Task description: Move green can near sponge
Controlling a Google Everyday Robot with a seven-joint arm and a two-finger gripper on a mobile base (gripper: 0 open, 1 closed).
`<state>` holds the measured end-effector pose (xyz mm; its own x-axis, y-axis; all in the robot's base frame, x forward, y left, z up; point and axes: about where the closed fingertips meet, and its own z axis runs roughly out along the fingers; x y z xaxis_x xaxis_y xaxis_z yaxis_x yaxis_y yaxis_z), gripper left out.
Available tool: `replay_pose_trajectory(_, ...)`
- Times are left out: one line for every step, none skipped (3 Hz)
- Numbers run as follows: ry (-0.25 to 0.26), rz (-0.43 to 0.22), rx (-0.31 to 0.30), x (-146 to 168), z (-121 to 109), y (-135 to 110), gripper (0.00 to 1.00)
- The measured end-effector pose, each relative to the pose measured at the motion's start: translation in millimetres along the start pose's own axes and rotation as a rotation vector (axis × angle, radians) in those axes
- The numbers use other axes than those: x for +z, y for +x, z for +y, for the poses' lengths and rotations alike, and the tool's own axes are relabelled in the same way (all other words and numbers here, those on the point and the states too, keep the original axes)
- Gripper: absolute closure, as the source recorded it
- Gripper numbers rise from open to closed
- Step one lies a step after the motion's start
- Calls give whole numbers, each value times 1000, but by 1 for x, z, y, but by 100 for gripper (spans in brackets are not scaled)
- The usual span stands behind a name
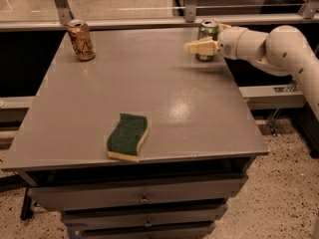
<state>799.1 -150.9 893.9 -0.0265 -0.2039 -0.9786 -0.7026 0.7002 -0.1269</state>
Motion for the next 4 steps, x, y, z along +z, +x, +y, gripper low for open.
replay_pose_trajectory(-4, 16, -13, 0, -5, 8, 42)
replay_pose_trajectory(-11, 17, -3, -7, -6, 8, 64)
replay_pose_trajectory(-79, 1, 66, -17, 12, 1, 88)
replay_pose_trajectory(-210, -12, 164, -40, 54, -12, 100)
